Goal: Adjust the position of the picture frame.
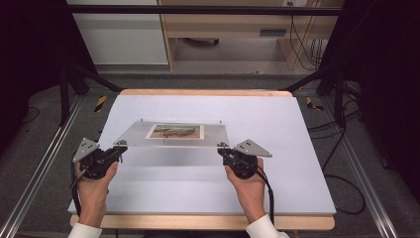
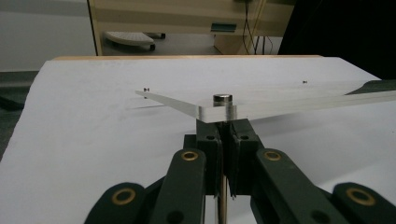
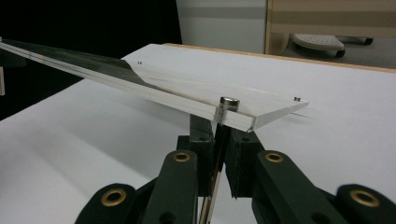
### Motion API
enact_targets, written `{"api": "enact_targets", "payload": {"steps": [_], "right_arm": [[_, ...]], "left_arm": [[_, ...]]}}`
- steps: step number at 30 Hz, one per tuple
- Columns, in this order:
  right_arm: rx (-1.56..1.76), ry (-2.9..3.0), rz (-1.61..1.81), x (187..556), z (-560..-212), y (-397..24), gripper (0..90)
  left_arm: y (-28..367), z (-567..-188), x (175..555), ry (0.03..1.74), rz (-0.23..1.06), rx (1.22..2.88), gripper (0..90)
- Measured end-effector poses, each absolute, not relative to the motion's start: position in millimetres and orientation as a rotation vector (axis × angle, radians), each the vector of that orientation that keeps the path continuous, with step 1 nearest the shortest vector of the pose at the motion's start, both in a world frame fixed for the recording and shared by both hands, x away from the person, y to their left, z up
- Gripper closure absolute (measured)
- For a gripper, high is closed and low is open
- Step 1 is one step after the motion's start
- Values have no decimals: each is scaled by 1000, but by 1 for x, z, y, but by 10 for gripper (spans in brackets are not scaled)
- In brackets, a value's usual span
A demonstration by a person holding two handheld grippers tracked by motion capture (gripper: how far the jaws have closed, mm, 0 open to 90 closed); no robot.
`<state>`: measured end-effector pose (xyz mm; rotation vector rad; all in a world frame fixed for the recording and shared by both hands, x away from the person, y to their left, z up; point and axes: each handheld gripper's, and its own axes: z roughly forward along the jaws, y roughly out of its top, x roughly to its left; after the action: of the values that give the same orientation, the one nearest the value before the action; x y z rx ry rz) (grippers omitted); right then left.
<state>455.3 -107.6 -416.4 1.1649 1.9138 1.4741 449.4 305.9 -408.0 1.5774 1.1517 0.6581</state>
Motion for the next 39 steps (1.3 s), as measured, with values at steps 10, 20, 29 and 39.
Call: {"api": "enact_targets", "payload": {"steps": [10,20,29,39], "right_arm": [[1181,1881,1466,449,-406,-135,822],[1210,1844,1412,446,-398,-175,821],[1252,1838,1409,452,-413,-198,820],[1262,1845,1381,461,-415,-201,820]], "left_arm": [[275,-394,446,1108,668,1567,843],[232,-394,456,1058,651,1558,843],[215,-400,459,1042,644,1568,842],[212,-408,465,1037,638,1563,838]]}}
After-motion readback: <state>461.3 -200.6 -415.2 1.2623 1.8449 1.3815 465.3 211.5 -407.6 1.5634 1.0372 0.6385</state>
